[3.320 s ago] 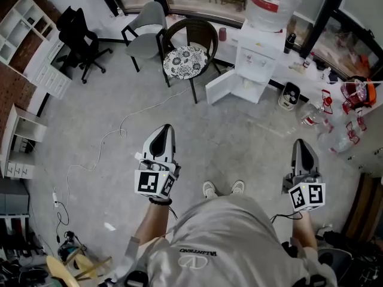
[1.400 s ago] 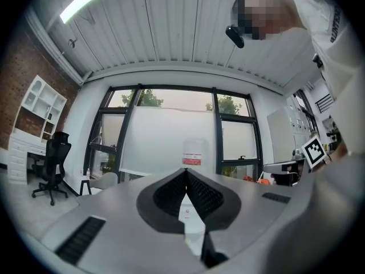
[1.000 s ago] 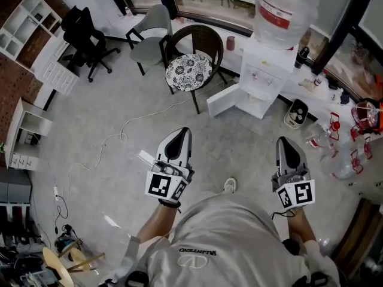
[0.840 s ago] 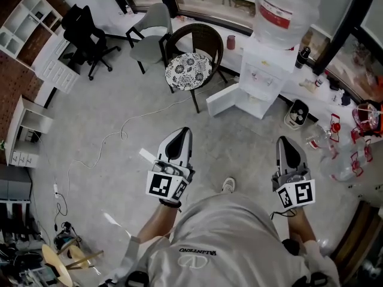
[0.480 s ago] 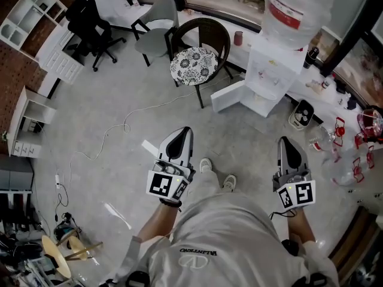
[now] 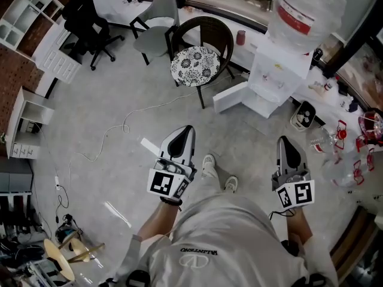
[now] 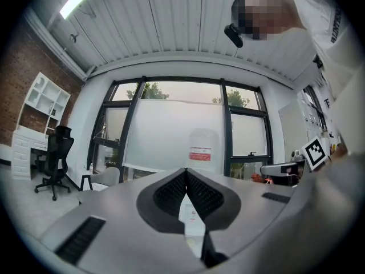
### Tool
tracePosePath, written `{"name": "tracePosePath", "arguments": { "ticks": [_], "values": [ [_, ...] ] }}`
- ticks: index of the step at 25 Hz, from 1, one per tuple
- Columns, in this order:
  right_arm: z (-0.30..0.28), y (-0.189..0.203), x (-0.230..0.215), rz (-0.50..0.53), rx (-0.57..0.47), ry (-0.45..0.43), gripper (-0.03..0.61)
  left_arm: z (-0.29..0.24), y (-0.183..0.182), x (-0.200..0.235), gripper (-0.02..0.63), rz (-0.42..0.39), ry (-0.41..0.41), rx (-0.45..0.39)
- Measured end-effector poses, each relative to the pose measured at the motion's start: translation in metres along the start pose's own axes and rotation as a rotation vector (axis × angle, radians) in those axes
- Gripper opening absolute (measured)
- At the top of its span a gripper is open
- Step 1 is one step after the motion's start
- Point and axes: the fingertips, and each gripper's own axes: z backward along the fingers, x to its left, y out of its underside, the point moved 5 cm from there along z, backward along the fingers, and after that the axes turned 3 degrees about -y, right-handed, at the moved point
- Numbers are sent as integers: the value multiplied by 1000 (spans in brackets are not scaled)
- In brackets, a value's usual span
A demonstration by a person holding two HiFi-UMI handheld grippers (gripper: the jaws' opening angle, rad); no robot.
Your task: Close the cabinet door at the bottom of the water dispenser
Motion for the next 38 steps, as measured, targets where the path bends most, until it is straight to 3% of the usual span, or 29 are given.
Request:
{"name": "tracePosePath", "arguments": {
  "ticks": [9,20,25,30,34,38],
  "values": [
    [-61,-5,18,10,-11,28,17,-32,0,53,2,-5,73,4],
    [-134,-9,40,43,-18,66,17,-80,19,96,2,18,225,44],
    [-159,-1,45,69,20,34,17,-102,32,106,2,52,247,62],
    [-189,4,29,74,28,-20,17,-136,39,106,2,5,235,38],
    [-209,27,22,91,28,-54,17,-149,59,102,2,-3,221,62],
    [-237,89,9,108,35,-107,17,-169,119,105,2,-9,202,71]
  ]
}}
